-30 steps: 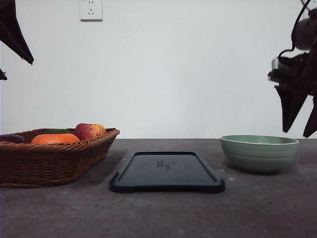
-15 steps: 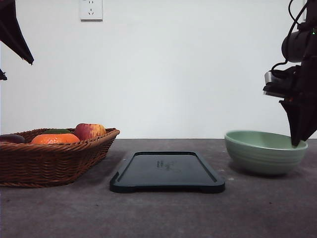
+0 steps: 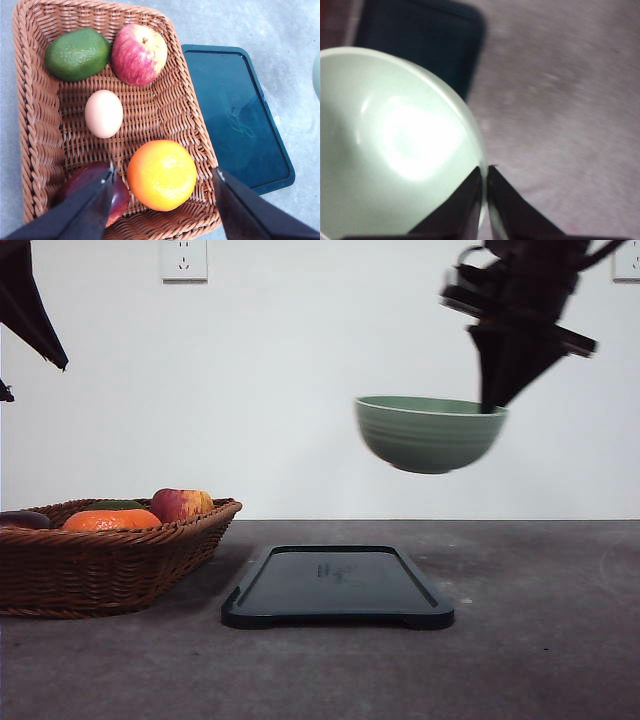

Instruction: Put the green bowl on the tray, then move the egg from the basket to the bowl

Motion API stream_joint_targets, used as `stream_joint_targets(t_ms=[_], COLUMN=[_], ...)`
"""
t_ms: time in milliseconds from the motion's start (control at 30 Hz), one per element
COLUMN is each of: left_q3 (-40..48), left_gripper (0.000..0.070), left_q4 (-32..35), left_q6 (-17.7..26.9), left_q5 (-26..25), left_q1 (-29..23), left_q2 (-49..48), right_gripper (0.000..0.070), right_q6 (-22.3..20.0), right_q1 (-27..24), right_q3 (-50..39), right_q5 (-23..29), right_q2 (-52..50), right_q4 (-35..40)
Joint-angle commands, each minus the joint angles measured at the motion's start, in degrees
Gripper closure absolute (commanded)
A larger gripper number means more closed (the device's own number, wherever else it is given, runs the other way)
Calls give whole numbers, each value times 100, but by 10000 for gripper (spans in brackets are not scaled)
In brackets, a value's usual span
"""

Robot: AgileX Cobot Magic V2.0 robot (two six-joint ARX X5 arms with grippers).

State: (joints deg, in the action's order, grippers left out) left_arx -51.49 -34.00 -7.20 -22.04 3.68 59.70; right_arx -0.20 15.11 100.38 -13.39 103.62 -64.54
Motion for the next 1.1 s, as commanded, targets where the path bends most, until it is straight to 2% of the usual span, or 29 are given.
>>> stream_joint_targets(t_ms=[0, 200, 400, 533, 900, 967, 1067], left_q3=[-148, -148, -148, -148, -148, -148, -148], left_gripper=[309, 309, 309, 309, 309, 309, 309], left_q4=[63, 61, 61, 63, 61, 59, 59], left_q6=[9, 9, 9, 9, 9, 9, 7], left_q5=[-22, -22, -22, -22, -22, -22, -22], left_q1=[20, 20, 20, 20, 20, 20, 20], left_q2=[39, 39, 39, 39, 39, 39, 39], right_gripper=[700, 700, 700, 700, 698, 663, 545], right_q6=[30, 160, 286, 413, 406, 407, 408], right_q1=[192, 671, 939, 992, 999, 1035, 1059], right_q3=[211, 337, 337, 339, 339, 339, 339], right_q5=[-12, -5, 59, 79, 143, 144, 144], right_q2=[224, 609, 1008, 1239, 1672, 1672, 1672], right_q4=[14, 227, 591, 816, 976, 1063, 1082])
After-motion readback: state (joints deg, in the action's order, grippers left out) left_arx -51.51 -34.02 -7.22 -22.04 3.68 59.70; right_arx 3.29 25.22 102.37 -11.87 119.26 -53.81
